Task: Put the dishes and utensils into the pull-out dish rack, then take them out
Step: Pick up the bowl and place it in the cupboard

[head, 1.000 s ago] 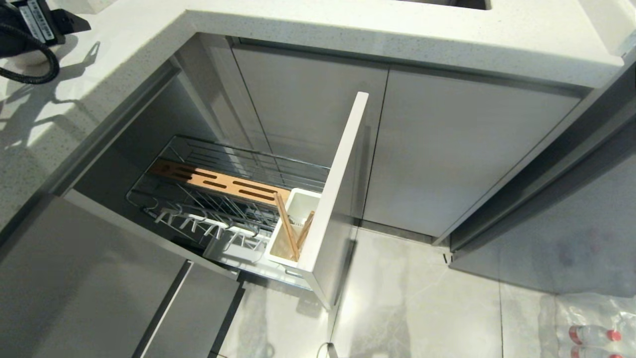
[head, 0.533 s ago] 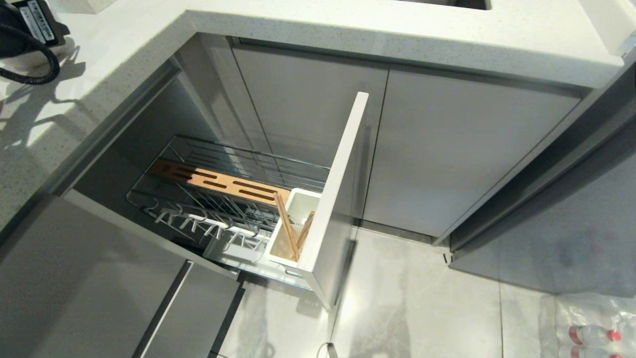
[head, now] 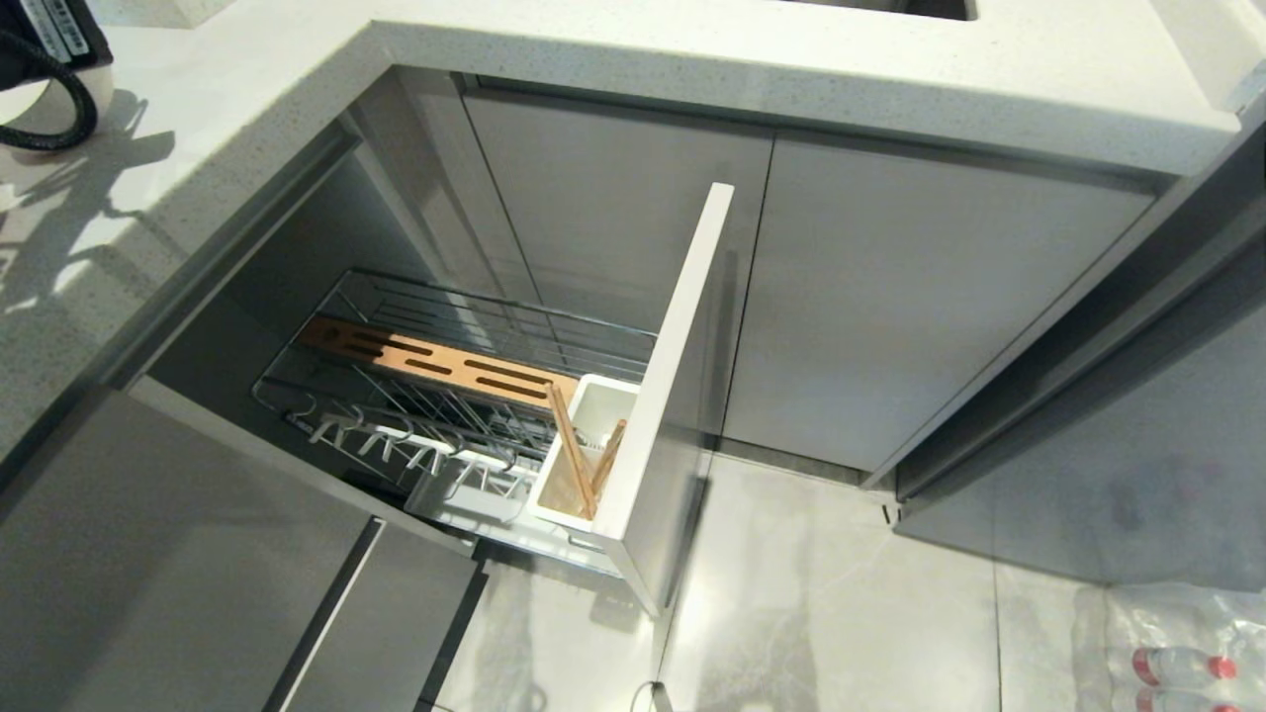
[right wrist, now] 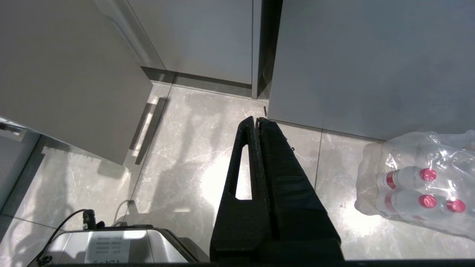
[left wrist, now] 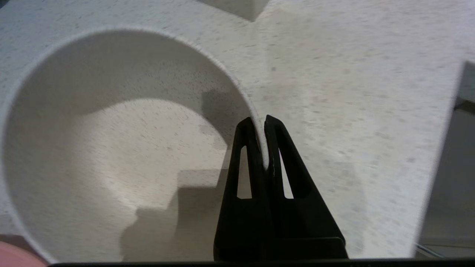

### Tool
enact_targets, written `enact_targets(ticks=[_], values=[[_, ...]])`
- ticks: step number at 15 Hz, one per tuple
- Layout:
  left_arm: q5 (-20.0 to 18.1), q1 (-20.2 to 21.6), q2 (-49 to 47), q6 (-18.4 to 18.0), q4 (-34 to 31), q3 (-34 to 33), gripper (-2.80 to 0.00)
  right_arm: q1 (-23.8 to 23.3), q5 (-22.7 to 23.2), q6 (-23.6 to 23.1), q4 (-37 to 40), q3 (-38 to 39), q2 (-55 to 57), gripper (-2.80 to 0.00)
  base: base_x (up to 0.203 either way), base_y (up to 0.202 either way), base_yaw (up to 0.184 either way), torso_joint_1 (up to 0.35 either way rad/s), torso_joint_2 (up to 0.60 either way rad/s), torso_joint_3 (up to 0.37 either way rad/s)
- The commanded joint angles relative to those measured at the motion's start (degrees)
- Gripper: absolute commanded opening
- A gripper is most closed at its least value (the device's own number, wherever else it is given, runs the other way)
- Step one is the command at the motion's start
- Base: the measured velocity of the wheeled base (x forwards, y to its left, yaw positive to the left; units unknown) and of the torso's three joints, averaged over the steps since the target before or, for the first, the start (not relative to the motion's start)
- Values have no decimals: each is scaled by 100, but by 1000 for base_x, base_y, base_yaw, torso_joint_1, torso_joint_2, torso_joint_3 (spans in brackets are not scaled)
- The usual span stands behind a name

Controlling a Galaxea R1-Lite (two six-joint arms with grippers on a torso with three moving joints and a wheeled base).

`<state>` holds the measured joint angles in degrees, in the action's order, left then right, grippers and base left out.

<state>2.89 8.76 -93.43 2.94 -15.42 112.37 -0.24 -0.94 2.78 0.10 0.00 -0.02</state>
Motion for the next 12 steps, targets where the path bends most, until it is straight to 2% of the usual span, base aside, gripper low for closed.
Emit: enact_targets(ticks=[1,5,9,11,12], values=[[12,-178,264,5,-27,6,-280,-2,-3,3,-1,9,2,-280,0,0,0,0,0,0],[32,-999,1050,-31,-337,8,-280,-2,-3,3,-1,9,2,-280,0,0,0,0,0,0],[27,-2291,1890,-204,-926,-59,-280,-2,-3,3,-1,9,2,-280,0,0,0,0,0,0],[171,-2783,2294,-237,-973,-501,-280,-2,-3,3,-1,9,2,-280,0,0,0,0,0,0],[450,-2959,2527,-234,-930,-910,-280,-2,-3,3,-1,9,2,-280,0,0,0,0,0,0]])
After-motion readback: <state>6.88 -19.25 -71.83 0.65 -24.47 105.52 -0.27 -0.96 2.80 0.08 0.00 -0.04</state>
